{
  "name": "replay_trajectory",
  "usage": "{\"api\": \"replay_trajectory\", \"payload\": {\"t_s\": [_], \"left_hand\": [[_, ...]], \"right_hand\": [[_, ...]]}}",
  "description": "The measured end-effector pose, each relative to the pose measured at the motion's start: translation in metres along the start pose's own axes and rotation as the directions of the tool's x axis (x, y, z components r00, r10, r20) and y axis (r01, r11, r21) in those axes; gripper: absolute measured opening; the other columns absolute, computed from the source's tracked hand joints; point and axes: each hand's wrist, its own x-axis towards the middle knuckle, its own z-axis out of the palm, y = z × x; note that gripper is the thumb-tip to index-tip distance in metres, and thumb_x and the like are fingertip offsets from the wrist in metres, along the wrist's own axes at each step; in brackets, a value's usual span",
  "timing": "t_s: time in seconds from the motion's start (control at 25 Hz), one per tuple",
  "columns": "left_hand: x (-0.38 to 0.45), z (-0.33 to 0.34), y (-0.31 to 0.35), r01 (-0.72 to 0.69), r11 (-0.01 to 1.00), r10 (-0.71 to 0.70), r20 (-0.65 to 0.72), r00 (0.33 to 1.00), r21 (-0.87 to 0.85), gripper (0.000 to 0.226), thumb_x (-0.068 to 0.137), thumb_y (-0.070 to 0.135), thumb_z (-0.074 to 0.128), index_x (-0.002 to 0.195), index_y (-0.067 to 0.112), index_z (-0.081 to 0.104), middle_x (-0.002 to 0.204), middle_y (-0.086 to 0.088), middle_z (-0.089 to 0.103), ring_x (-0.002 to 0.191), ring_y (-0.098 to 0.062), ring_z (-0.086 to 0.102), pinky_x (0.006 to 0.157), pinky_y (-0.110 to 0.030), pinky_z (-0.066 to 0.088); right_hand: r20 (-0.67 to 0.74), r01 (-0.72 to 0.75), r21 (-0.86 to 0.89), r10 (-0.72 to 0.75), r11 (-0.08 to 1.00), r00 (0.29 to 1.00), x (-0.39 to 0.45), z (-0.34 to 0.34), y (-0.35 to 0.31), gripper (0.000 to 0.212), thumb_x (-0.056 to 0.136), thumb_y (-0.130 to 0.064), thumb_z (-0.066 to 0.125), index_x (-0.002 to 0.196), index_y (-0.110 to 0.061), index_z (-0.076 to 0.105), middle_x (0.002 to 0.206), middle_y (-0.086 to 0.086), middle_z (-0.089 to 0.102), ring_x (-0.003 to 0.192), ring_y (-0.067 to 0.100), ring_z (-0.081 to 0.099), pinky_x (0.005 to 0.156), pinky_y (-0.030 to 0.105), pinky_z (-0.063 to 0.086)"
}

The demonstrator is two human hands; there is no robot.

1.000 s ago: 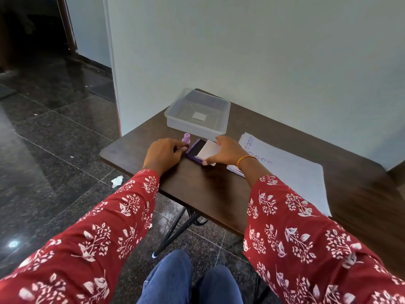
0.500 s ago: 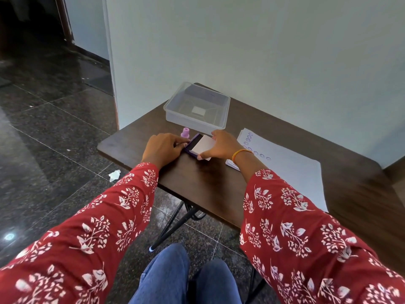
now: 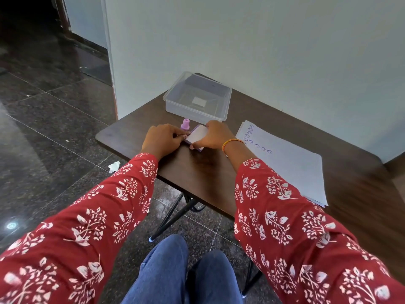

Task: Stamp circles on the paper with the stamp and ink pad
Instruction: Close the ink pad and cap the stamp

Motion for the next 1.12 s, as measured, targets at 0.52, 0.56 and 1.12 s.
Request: {"api": "replay_trajectory", "payload": {"t_s": [0.52, 0.56, 1.12], "left_hand": [[0.003, -0.006, 0.026, 0.309, 0.945, -0.296, 0.121, 0.948, -0.106, 0.048, 0.086, 0.064, 0.046, 0.107, 0.03, 0.073, 0.107, -0.004, 0.07, 0.106, -0.027, 0.062, 0.103, -0.045, 0.04], [0.003, -0.005, 0.028, 0.328, 0.936, -0.312, 0.135, 0.941, -0.126, 0.049, 0.084, 0.063, 0.05, 0.107, 0.026, 0.073, 0.11, -0.005, 0.07, 0.108, -0.028, 0.061, 0.104, -0.046, 0.039], [0.011, 0.008, 0.03, 0.48, 0.86, -0.483, 0.029, 0.875, -0.173, 0.06, 0.087, 0.064, 0.041, 0.098, 0.013, 0.072, 0.108, -0.01, 0.07, 0.107, -0.032, 0.06, 0.102, -0.044, 0.031]], "right_hand": [[-0.243, 0.178, 0.244, -0.118, 0.953, 0.963, -0.025, 0.011, -0.007, 0.05, 0.049, -0.036, 0.081, 0.089, -0.008, 0.069, 0.089, 0.016, 0.072, 0.082, 0.029, 0.067, 0.077, 0.039, 0.057], [-0.258, 0.181, 0.242, -0.116, 0.953, 0.959, -0.028, 0.01, -0.006, 0.059, 0.05, -0.037, 0.083, 0.096, -0.006, 0.067, 0.096, 0.015, 0.069, 0.087, 0.028, 0.064, 0.078, 0.035, 0.055], [0.242, -0.23, 0.97, 0.384, -0.078, 0.891, -0.018, 0.025, -0.01, 0.036, 0.084, 0.011, 0.059, 0.12, 0.013, 0.054, 0.126, 0.03, 0.059, 0.096, 0.032, 0.06, 0.073, 0.041, 0.052]]}}
